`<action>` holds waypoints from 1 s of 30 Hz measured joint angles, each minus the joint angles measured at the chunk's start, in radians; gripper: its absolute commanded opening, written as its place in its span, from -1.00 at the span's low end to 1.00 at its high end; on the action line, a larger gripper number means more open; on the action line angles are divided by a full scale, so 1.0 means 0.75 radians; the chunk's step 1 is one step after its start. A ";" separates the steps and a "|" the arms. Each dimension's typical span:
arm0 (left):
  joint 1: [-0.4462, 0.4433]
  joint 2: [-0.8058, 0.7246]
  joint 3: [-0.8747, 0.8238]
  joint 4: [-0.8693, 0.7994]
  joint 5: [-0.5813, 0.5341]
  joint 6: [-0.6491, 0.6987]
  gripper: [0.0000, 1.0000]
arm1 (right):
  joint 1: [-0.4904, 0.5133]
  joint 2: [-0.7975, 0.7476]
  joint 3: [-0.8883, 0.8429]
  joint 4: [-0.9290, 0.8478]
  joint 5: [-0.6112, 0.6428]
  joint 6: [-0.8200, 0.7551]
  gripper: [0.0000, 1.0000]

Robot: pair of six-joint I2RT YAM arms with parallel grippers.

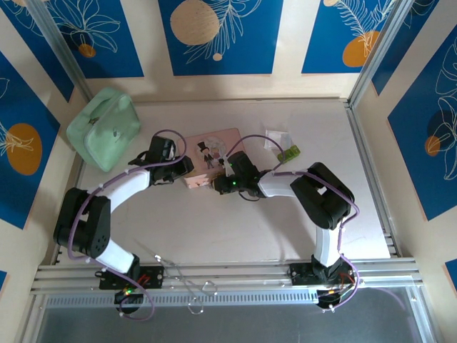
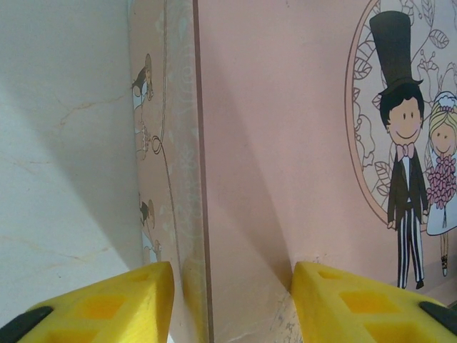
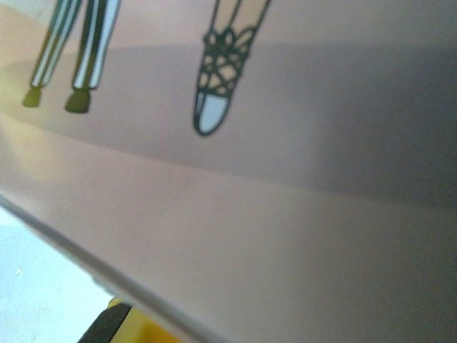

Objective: Unlock the padlock with the key

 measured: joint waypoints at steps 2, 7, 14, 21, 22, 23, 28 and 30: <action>0.004 0.004 0.000 0.007 0.013 0.002 -0.10 | 0.005 -0.014 -0.001 -0.020 0.007 0.030 -1.00; 0.010 0.010 0.000 0.013 0.043 0.011 -0.11 | 0.014 -0.066 -0.057 -0.017 -0.023 0.104 -1.00; 0.017 0.019 0.002 0.032 0.058 0.034 -0.19 | 0.011 -0.112 -0.146 0.095 -0.102 0.201 -1.00; 0.026 0.020 0.000 0.040 0.084 0.034 -0.21 | -0.013 -0.159 -0.245 0.222 -0.137 0.302 -1.00; 0.026 0.024 -0.002 0.047 0.094 0.032 -0.21 | -0.015 -0.167 -0.263 0.244 -0.140 0.314 -1.00; 0.026 0.028 -0.003 0.058 0.104 0.030 -0.23 | -0.016 -0.175 -0.280 0.267 -0.144 0.329 -1.00; 0.027 0.030 -0.018 0.091 0.117 0.024 -0.25 | -0.019 -0.181 -0.302 0.317 -0.147 0.393 -1.00; 0.028 0.028 -0.022 0.096 0.117 0.025 -0.26 | -0.019 -0.182 -0.314 0.347 -0.146 0.418 -1.00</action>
